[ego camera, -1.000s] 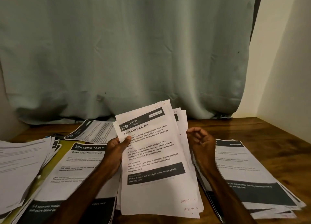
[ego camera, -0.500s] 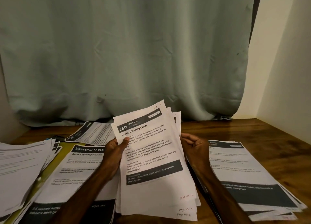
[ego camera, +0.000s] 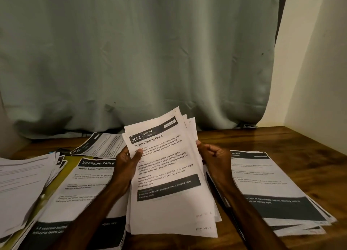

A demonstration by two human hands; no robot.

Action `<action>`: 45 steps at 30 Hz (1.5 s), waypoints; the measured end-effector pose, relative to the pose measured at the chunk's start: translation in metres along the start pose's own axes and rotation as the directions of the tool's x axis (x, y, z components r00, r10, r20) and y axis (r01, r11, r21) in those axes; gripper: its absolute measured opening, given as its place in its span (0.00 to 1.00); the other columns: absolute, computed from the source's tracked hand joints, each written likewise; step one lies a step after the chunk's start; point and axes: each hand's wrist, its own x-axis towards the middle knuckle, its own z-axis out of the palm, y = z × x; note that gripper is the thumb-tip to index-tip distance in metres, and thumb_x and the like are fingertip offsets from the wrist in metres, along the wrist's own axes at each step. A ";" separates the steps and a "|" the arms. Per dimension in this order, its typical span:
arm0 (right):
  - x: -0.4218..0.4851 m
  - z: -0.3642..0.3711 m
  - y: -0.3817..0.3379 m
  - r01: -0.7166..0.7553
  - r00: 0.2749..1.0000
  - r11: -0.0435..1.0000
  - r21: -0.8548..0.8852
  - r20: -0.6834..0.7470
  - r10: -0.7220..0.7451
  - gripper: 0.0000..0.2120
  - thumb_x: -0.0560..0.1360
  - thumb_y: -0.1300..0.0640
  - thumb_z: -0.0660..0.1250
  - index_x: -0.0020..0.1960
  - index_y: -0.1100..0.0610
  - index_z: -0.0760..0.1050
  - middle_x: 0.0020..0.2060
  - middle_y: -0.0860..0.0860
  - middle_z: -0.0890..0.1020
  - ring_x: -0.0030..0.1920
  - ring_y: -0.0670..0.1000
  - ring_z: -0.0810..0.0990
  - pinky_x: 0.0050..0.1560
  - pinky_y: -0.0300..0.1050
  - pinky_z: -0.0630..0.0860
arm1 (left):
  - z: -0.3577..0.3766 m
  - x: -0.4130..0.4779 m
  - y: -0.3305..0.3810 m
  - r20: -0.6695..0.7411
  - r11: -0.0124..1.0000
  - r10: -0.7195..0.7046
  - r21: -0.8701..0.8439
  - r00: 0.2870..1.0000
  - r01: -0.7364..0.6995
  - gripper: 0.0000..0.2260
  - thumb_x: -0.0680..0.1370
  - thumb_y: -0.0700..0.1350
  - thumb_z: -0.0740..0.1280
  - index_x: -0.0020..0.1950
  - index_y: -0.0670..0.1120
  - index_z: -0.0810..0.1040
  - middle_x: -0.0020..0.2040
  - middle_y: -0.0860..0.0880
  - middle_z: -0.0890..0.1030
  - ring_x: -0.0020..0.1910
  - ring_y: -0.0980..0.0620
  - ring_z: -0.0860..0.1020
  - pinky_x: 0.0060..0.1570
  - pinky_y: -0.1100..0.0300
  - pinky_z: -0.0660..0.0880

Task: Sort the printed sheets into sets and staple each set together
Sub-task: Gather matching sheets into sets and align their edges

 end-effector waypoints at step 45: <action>0.008 0.004 0.022 -0.219 0.953 0.603 -0.767 -0.034 0.303 0.16 0.76 0.59 0.75 0.61 0.63 0.78 0.59 0.58 0.82 0.56 0.58 0.82 0.51 0.46 0.77 | -0.015 0.007 0.010 -0.096 0.970 -0.138 -0.216 0.986 0.114 0.11 0.81 0.41 0.70 0.63 0.43 0.81 0.56 0.41 0.86 0.55 0.38 0.85 0.55 0.37 0.80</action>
